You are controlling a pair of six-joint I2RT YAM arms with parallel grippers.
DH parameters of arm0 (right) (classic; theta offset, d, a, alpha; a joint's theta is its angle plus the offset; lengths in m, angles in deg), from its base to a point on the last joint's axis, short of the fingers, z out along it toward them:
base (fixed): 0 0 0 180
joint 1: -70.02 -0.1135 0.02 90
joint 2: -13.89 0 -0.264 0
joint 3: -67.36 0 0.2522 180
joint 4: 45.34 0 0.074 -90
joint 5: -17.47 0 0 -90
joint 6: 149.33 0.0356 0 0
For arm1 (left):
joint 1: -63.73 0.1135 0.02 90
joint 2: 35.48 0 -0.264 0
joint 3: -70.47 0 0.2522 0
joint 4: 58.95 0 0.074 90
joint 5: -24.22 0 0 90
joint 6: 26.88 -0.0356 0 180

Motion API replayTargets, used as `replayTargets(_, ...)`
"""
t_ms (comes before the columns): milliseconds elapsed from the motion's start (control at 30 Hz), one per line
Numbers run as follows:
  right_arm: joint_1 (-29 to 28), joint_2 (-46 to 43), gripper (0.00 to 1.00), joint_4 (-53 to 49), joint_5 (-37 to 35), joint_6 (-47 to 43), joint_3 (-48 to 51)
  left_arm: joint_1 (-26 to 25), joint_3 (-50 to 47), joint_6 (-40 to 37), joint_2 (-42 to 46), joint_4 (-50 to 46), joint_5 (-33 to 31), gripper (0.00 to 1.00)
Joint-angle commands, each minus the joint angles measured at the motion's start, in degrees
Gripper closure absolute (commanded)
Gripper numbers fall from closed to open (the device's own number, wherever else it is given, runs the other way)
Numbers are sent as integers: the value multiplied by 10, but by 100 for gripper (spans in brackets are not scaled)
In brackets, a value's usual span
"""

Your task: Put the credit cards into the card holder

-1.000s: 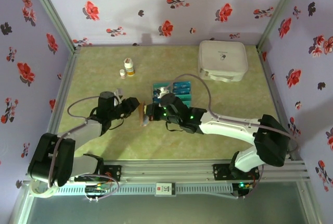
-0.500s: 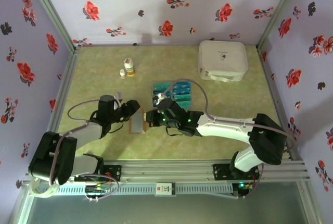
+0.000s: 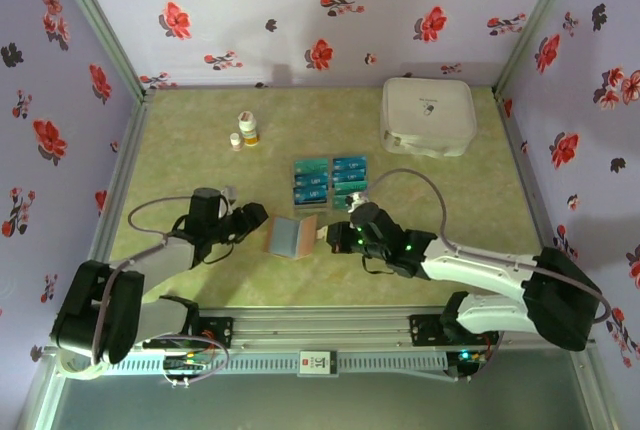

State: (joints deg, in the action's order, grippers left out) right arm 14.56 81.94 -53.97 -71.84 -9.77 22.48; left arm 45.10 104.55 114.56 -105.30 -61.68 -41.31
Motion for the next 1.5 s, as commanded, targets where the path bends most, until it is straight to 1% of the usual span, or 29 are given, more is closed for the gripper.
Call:
replayTargets(0,17,-18,100,1,-9,-3,24,-16,28,-57,16,-83,-39,40)
replayTargets(167,32,-21,100,4,2,-9,30,-51,55,-75,28,-124,-66,38)
replayTargets(367,40,-22,100,-4,7,-17,23,-93,101,-116,45,-182,-102,36)
replayTargets(600,42,-23,100,-12,2,-16,25,-130,159,-161,-28,-219,-148,35)
replayTargets(833,44,-32,100,-14,-8,-12,45,-164,168,-183,-73,-241,-220,36)
replayTargets(1100,55,-41,100,9,-17,2,93,-182,158,-181,-93,-225,-224,36)
replayTargets(1267,62,-22,100,24,-16,2,104,-195,157,-175,-102,-217,-224,38)
replayTargets(1333,65,-11,95,23,-18,-1,104,-199,156,-171,-101,-213,-223,40)
replayTargets(1400,72,4,88,25,-17,-4,103,-204,150,-165,-96,-203,-218,42)
replayTargets(1467,80,15,83,28,-11,-9,102,-206,141,-157,-90,-190,-212,44)
